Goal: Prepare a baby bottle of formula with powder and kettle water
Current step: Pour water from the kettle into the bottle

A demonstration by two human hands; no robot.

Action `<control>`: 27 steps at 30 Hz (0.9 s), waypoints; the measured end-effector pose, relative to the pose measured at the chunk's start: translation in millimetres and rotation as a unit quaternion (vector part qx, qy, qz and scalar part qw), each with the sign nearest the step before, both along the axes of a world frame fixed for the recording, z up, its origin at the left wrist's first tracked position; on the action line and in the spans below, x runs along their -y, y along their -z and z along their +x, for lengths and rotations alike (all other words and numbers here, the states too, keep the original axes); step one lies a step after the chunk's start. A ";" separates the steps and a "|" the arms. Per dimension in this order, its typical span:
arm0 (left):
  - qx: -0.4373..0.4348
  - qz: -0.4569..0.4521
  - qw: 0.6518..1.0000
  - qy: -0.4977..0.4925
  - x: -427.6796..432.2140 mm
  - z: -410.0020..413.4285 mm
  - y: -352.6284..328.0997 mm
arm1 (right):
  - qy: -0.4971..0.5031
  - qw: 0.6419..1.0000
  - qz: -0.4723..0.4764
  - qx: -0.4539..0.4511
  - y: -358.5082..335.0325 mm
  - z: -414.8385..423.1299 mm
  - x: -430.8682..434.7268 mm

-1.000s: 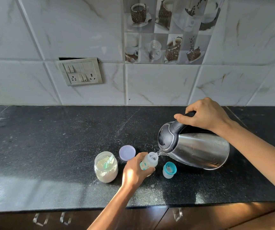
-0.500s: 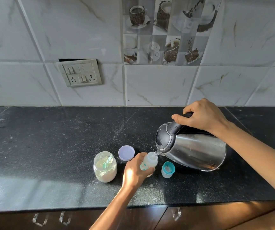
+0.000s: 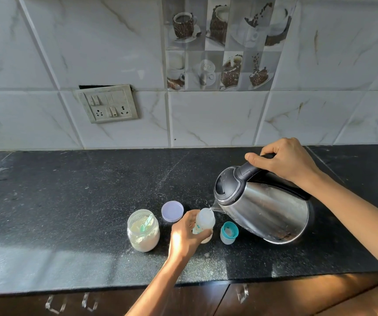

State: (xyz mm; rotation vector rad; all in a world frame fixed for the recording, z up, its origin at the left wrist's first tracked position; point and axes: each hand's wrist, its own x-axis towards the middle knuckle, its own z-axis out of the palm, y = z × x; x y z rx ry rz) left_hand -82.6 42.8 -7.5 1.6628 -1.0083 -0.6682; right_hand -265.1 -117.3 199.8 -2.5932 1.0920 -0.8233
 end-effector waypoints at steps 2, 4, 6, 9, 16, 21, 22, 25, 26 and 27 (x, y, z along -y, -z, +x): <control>-0.007 -0.009 1.000 0.001 0.1 -1.1 -0.1 | 0.008 1.000 0.011 0.016 1.8 -4.6 0.8; -0.014 -0.020 1.000 -0.001 -0.1 -2.7 -1.4 | 0.018 0.998 0.026 0.045 4.7 -10.9 2.0; -0.026 -0.028 0.999 -0.002 -0.3 -4.4 -4.2 | 0.030 0.994 0.056 0.086 9.0 -18.9 4.5; -0.040 -0.033 0.999 -0.004 0.1 -5.6 -6.0 | 0.056 0.984 0.096 0.140 16.0 -31.0 9.4; -0.027 -0.009 0.999 -0.031 -3.9 -3.9 -0.9 | 0.163 0.924 0.166 0.303 32.0 -59.6 23.4; -0.020 0.018 0.999 -0.038 -8.1 0.9 7.6 | 0.225 0.868 0.206 0.391 51.1 -74.6 38.3; -0.020 0.022 0.999 -0.040 -8.7 1.9 9.7 | 0.236 0.858 0.215 0.402 56.1 -75.6 40.2; -0.026 0.030 0.998 -0.043 -9.7 4.4 16.3 | 0.262 0.827 0.233 0.440 72.9 -76.7 44.5; -0.030 0.031 0.998 -0.042 -9.7 5.1 18.1 | 0.266 0.821 0.234 0.447 78.7 -76.4 46.1; -0.033 0.031 0.998 -0.040 -9.5 5.6 19.6 | 0.267 0.819 0.233 0.451 83.9 -76.1 47.6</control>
